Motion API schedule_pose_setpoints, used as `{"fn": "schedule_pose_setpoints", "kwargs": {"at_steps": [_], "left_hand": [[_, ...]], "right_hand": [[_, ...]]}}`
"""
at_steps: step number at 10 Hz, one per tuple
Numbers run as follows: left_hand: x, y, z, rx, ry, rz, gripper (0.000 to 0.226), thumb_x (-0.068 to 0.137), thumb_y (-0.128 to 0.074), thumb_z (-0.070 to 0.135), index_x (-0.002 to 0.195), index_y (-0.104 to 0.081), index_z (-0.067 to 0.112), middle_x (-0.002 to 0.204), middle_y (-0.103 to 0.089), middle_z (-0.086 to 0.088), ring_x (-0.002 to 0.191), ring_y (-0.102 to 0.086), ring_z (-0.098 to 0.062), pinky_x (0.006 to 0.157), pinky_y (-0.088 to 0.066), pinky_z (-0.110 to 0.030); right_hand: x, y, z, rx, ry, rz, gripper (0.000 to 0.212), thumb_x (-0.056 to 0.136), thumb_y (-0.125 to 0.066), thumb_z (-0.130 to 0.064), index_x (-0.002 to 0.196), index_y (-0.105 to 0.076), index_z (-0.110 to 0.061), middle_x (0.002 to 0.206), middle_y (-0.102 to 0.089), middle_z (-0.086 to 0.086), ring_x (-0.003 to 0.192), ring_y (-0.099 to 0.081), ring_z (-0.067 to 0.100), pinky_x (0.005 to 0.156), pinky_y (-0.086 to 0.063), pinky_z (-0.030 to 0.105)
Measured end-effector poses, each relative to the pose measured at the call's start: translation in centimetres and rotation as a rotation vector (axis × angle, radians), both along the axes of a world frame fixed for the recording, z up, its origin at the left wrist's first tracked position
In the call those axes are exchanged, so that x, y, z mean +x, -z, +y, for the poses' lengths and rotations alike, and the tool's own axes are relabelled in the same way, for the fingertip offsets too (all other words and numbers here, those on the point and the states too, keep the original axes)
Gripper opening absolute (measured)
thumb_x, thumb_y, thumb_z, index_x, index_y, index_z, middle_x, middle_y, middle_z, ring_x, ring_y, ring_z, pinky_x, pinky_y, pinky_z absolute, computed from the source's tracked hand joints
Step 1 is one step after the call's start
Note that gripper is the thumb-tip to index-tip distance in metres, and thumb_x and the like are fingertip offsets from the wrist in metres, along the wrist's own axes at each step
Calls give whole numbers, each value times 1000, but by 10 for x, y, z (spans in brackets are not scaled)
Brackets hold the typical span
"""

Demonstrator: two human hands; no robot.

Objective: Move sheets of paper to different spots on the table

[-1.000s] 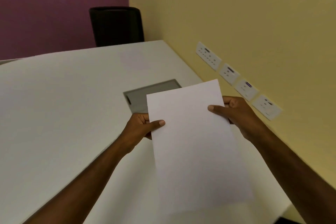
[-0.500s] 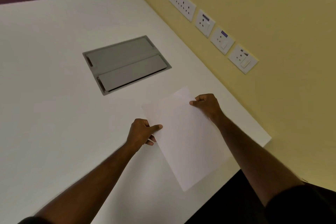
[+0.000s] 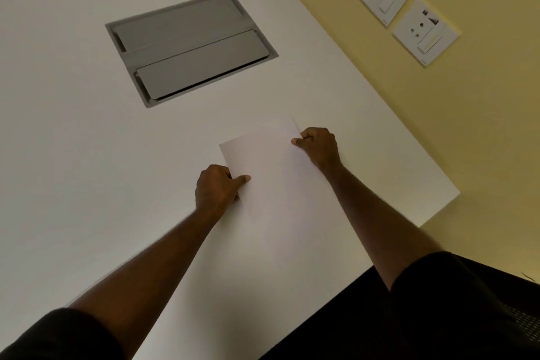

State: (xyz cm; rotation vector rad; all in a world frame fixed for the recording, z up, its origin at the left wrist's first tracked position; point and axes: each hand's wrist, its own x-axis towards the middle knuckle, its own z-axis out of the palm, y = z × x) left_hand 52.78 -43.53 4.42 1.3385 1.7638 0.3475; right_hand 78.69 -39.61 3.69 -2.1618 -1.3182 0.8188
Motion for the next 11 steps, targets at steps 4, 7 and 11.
{"fn": "schedule_pose_setpoints", "kwargs": {"at_steps": [4,7,11], "left_hand": [[-9,9,0,10,95,199,42,77,-80,55,62,-63,19,61,-64,5,64,-63,-18,53,-37,-26],[-10,11,3,-9,133,297,54,76,-75,67,62,-58,18,65,-61,2,69,-61,-21,57,-39,-29],[-61,-28,2,77,-44,213,51,98,-54,51,60,-48,18,59,-54,4,59,-52,-18,56,-35,-28]], "right_hand": [[-11,14,-3,52,-36,-128,26,79,-81,-34,90,-68,-14,81,-61,-3,77,-57,16,67,-42,29],[-13,21,-2,103,-27,-150,32,78,-82,-38,100,-67,-20,86,-61,-4,83,-60,17,73,-50,30],[-36,-44,2,492,111,-207,21,94,-67,-36,91,-69,-15,90,-68,3,85,-64,23,74,-55,39]]}}
